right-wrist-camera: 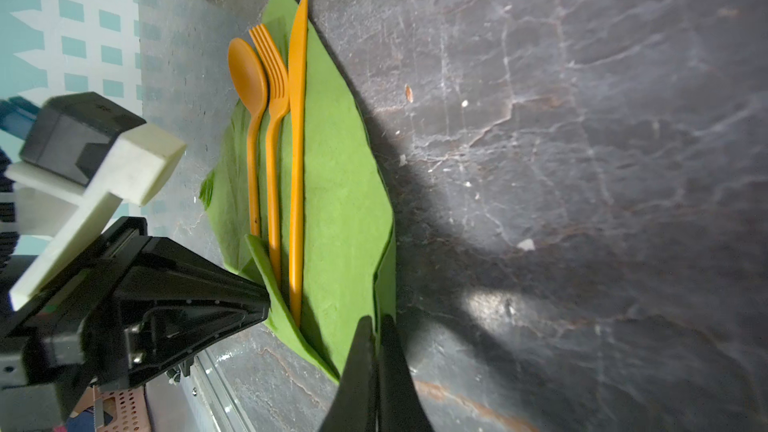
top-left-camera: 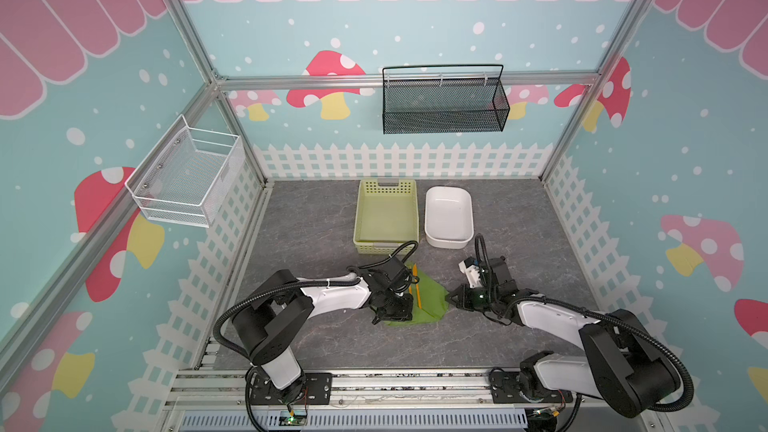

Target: Place the utensils on the paper napkin and roll it up

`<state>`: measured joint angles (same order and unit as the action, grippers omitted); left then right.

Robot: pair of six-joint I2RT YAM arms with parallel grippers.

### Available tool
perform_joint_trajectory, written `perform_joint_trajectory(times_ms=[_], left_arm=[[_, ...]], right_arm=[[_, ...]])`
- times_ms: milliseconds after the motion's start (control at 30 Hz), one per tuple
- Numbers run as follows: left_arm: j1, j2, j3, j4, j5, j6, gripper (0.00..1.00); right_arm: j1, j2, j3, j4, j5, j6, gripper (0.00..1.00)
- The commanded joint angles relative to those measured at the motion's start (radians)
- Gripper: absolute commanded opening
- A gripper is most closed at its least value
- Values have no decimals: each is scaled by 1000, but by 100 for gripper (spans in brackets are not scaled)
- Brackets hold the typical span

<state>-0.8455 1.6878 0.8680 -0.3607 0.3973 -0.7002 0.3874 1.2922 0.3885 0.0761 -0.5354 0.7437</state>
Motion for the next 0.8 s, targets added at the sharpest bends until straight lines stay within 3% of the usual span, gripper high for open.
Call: perform_joint_trajectory(times_ms=[0, 767], left_arm=[[-1, 16, 3, 17, 12, -3, 11], [-43, 21, 96, 9, 36, -25, 12]], right_arm=[[11, -32, 22, 10, -18, 34, 0], [40, -30, 31, 19, -14, 66, 0]])
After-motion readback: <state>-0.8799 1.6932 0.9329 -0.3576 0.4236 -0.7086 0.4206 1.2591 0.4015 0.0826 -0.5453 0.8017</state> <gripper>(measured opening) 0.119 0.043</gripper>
